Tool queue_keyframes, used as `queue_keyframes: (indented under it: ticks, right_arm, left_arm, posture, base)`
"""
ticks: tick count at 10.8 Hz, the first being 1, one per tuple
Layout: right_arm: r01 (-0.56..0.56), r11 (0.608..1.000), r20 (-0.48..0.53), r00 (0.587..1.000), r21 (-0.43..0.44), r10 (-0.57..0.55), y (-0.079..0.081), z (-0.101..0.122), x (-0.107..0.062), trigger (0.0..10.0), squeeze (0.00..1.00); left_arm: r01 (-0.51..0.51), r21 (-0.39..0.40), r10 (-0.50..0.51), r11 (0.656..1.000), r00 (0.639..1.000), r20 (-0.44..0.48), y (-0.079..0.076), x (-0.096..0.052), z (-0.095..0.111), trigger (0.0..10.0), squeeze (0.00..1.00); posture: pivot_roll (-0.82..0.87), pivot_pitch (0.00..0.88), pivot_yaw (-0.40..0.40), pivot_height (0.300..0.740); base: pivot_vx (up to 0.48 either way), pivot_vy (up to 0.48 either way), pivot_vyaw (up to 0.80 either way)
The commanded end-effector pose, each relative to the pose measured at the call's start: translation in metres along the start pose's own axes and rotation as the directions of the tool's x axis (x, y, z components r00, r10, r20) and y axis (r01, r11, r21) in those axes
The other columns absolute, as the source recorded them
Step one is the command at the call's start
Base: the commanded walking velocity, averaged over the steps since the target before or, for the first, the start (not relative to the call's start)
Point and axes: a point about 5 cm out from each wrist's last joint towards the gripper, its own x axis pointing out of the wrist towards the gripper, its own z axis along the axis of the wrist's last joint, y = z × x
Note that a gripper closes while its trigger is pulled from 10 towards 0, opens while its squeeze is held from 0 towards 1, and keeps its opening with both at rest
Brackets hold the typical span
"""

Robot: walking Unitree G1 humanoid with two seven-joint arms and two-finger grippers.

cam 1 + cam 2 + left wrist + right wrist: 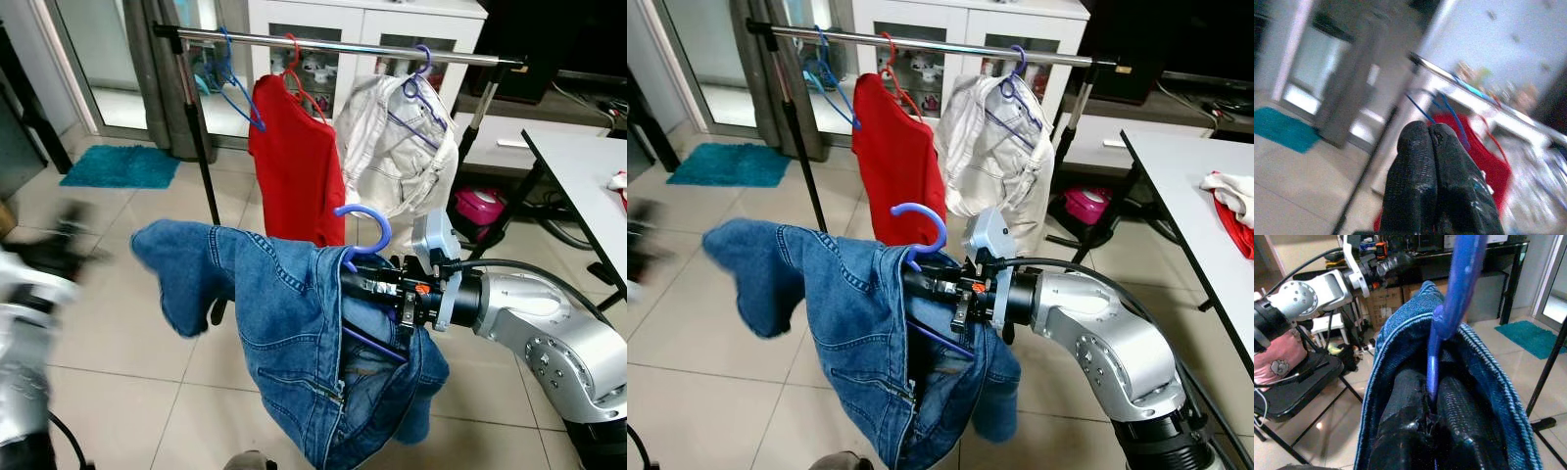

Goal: Hang hanger

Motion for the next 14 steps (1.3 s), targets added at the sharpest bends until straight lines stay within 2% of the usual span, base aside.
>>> queue_keyframes:
  ticks: [1, 2, 3, 4, 5, 6, 7, 8, 9, 10, 11, 13, 14]
  right_arm:
    - [0.014, 1.000, 0.020, 1.000, -0.024, -0.013, -0.002, 0.006, -0.003, 10.0, 0.00]
    - [0.015, 1.000, 0.021, 1.000, -0.023, -0.015, -0.002, 0.006, -0.003, 10.0, 0.00]
    - [0.014, 1.000, 0.026, 1.000, -0.021, -0.013, -0.002, 0.007, -0.003, 10.0, 0.00]
    - [0.009, 1.000, 0.029, 1.000, -0.022, -0.009, -0.002, 0.008, -0.003, 10.0, 0.00]
    - [0.003, 1.000, 0.031, 1.000, -0.022, -0.003, -0.001, 0.008, -0.002, 10.0, 0.00]
    - [0.001, 1.000, 0.032, 0.999, -0.023, 0.000, -0.001, 0.009, -0.001, 10.0, 0.00]
    - [-0.002, 1.000, 0.032, 0.999, -0.024, 0.003, 0.000, 0.009, -0.001, 10.0, 0.00]
    - [-0.006, 1.000, 0.033, 0.999, -0.025, 0.007, 0.000, 0.009, -0.002, 10.0, 0.00]
    - [-0.008, 1.000, 0.034, 0.999, -0.026, 0.009, 0.001, 0.009, -0.001, 10.0, 0.00]
    - [-0.010, 1.000, 0.035, 0.999, -0.028, 0.011, 0.001, 0.010, -0.001, 10.0, 0.00]
    - [-0.014, 0.999, 0.037, 0.999, -0.030, 0.015, 0.001, 0.010, 0.000, 10.0, 0.00]
    - [-0.016, 0.999, 0.040, 0.999, -0.031, 0.017, 0.002, 0.011, 0.000, 10.0, 0.00]
    - [-0.021, 0.999, 0.042, 0.999, -0.033, 0.022, 0.002, 0.011, 0.001, 10.0, 0.00]
  left_arm:
    - [-0.112, -0.038, 0.114, 0.993, 0.992, 0.058, 0.015, 0.000, 0.008, 0.0, 0.00]
    - [-0.154, -0.037, 0.156, 0.987, 0.986, 0.065, 0.021, -0.001, 0.009, 0.0, 0.00]
    - [-0.077, 0.050, 0.080, 0.996, 0.994, -0.068, 0.013, -0.003, -0.007, 0.0, 0.00]
    - [0.054, -0.002, -0.053, 0.999, 0.981, -0.189, -0.005, -0.005, -0.024, 8.7, 0.00]
    - [0.190, -0.143, -0.215, 0.971, 0.958, -0.190, -0.025, -0.008, -0.031, 10.0, 0.00]
    - [0.250, -0.207, -0.283, 0.946, 0.947, -0.151, -0.031, -0.012, -0.031, 10.0, 1.00]
    - [0.296, -0.282, -0.338, 0.913, 0.934, -0.115, -0.032, -0.021, -0.030, 10.0, 1.00]
    - [0.339, -0.412, -0.397, 0.846, 0.916, -0.060, -0.025, -0.035, -0.026, 10.0, 1.00]
    - [0.335, -0.449, -0.403, 0.828, 0.913, -0.061, -0.018, -0.042, -0.026, 10.0, 1.00]
    - [0.327, -0.458, -0.408, 0.827, 0.909, -0.088, -0.014, -0.045, -0.027, 10.0, 1.00]
    - [0.309, -0.460, -0.419, 0.832, 0.894, -0.157, -0.005, -0.052, -0.031, 10.0, 1.00]
    - [0.288, -0.431, -0.415, 0.855, 0.878, -0.236, 0.002, -0.052, -0.036, 10.0, 1.00]
    - [0.260, -0.366, -0.374, 0.893, 0.883, -0.284, 0.010, -0.043, -0.042, 10.0, 1.00]
  posture:
    - [-0.01, 0.000, 0.014, 0.740]
    - [-0.01, 0.000, 0.013, 0.740]
    - [-0.01, 0.000, 0.012, 0.740]
    - [-0.01, 0.000, 0.010, 0.740]
    - [-0.01, 0.000, 0.012, 0.740]
    - [-0.01, 0.000, 0.014, 0.740]
    - [-0.02, 0.000, 0.017, 0.740]
    - [-0.02, 0.000, 0.016, 0.740]
    - [-0.02, 0.000, 0.017, 0.740]
    - [-0.01, 0.000, 0.017, 0.740]
    - [-0.02, 0.000, 0.020, 0.740]
    - [-0.01, 0.000, 0.019, 0.740]
    - [-0.02, 0.000, 0.024, 0.740]
  base:
    - [0.000, 0.000, 0.00]
    - [0.000, 0.000, 0.00]
    - [0.000, 0.000, 0.00]
    - [0.000, 0.000, 0.00]
    - [0.000, 0.000, 0.00]
    - [0.000, 0.000, 0.00]
    - [0.000, 0.000, 0.00]
    - [0.000, 0.000, 0.00]
    - [0.000, 0.000, 0.00]
    - [0.000, 0.000, 0.00]
    - [0.000, 0.000, 0.00]
    - [0.000, 0.000, 0.00]
    - [0.000, 0.000, 0.00]
